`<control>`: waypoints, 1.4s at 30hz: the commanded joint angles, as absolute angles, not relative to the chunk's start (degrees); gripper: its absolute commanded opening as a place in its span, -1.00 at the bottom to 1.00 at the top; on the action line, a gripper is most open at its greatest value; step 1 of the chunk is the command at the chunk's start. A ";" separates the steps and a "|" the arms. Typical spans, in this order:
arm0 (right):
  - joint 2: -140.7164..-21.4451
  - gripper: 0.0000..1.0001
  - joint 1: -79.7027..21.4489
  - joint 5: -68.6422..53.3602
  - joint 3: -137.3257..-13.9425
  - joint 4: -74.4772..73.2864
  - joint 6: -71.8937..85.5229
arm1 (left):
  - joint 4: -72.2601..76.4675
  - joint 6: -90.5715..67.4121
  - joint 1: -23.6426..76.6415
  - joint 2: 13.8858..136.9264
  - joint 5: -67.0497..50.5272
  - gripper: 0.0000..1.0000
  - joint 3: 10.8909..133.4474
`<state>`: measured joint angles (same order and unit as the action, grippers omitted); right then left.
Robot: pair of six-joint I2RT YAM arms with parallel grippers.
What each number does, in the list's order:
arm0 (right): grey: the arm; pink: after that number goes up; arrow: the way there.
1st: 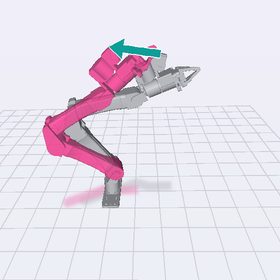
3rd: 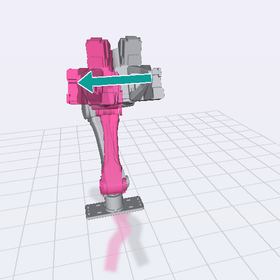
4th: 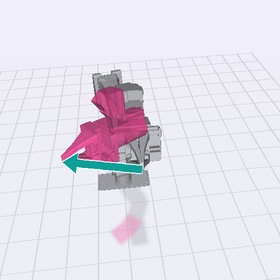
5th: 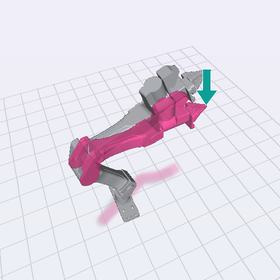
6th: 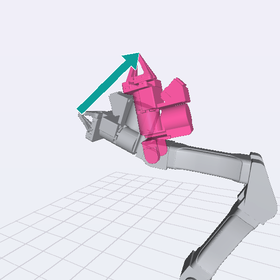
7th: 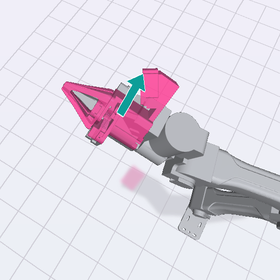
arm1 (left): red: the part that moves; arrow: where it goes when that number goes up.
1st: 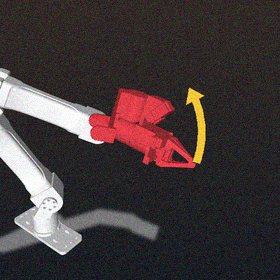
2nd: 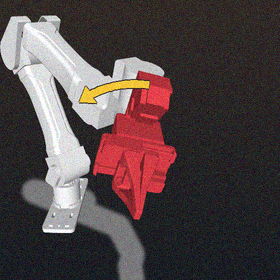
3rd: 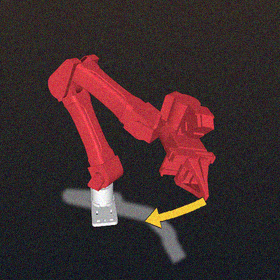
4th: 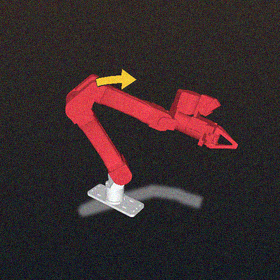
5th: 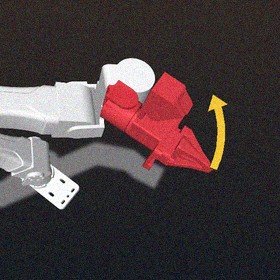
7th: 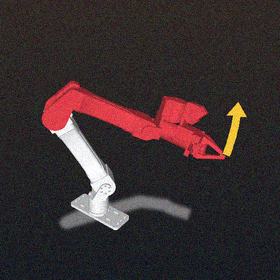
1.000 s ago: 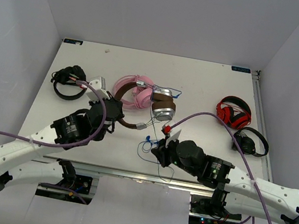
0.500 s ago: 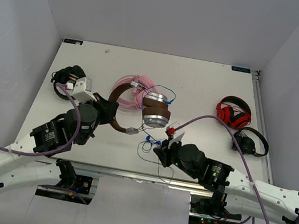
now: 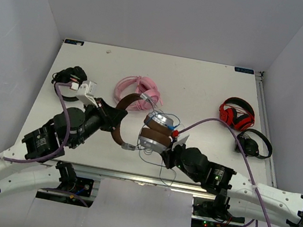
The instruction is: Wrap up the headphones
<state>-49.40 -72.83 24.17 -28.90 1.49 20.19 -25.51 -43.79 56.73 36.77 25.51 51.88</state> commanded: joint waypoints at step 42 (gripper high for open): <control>-40.19 -0.85 -70.99 12.32 -41.90 -14.59 12.06 | -37.37 -8.40 56.69 54.61 27.41 -1.00 60.05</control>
